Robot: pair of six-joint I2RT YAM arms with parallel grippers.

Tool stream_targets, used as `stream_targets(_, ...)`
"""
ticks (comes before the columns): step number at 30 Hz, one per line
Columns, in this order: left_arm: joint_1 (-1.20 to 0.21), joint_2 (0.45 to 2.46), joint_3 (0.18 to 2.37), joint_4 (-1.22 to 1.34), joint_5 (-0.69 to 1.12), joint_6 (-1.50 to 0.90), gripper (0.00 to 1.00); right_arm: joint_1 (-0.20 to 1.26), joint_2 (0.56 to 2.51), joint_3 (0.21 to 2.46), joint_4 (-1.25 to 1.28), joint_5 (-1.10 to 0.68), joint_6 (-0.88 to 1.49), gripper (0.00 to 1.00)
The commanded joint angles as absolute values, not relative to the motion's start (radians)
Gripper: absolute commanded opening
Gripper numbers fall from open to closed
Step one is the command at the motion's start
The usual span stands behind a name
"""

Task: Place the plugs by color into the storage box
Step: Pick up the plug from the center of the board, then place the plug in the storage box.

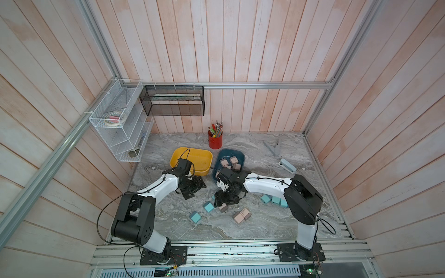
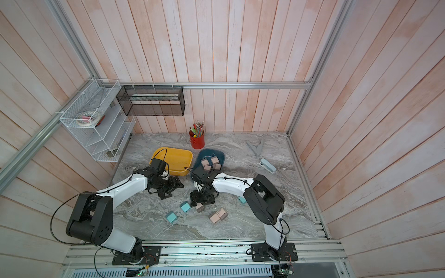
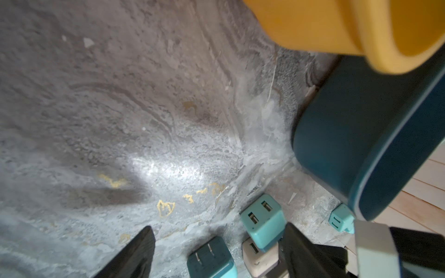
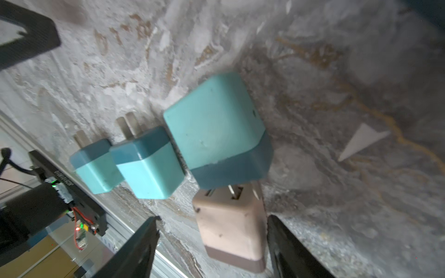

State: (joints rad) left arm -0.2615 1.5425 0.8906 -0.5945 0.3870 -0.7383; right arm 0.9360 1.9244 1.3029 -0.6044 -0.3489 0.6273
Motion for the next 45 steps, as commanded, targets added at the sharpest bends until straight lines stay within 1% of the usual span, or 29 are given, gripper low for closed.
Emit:
stream_targets(1, -0.256, 1.523, 0.868, -0.565, 0.400, -0.750, 0.85, 0.944, 1.953, 1.323, -0.711, -0.234, 0.624, 0.72)
stream_targets(4, -0.256, 1.519, 0.858, -0.558, 0.401, -0.749, 0.85, 0.954, 1.960, 1.321, -0.721, -0.197, 0.608, 0.71)
stream_targets(14, -0.256, 1.516, 0.837, -0.546, 0.405, -0.749, 0.85, 0.975, 1.996, 1.346, -0.715, -0.152, 0.570, 0.64)
stream_targets(16, -0.256, 1.515, 0.835, -0.543, 0.404, -0.749, 0.85, 0.979, 2.010, 1.357, -0.718, -0.152, 0.559, 0.60)
stream_targets(18, -0.256, 1.515, 0.834, -0.541, 0.405, -0.750, 0.85, 0.985, 2.022, 1.361, -0.717, -0.153, 0.553, 0.54)
stream_targets(22, -0.256, 1.515, 0.838, -0.541, 0.404, -0.749, 0.85, 0.988, 2.011, 1.363, -0.728, -0.148, 0.543, 0.38)
stream_targets(25, -0.256, 1.515, 0.844, -0.542, 0.404, -0.749, 0.85, 0.977, 1.974, 1.397, -0.759, -0.135, 0.543, 0.35)
stream_targets(32, -0.256, 1.535, 0.858, -0.526, 0.409, -0.753, 0.85, 0.897, 1.919, 1.634, -0.930, -0.103, 0.529, 0.34)
stream_targets(37, -0.256, 1.557, 0.882, -0.518, 0.412, -0.758, 0.85, 0.759, 1.960, 1.832, -1.019, -0.094, 0.456, 0.33)
stream_targets(40, -0.256, 1.569, 0.901, -0.520, 0.412, -0.756, 0.85, 0.655, 2.056, 1.981, -1.049, -0.092, 0.382, 0.33)
stream_targets(42, -0.256, 1.577, 0.913, -0.523, 0.412, -0.756, 0.85, 0.595, 2.163, 2.120, -1.094, -0.113, 0.327, 0.33)
stream_targets(45, -0.256, 1.577, 0.926, -0.534, 0.414, -0.756, 0.85, 0.546, 2.326, 2.387, -1.169, -0.136, 0.280, 0.33)
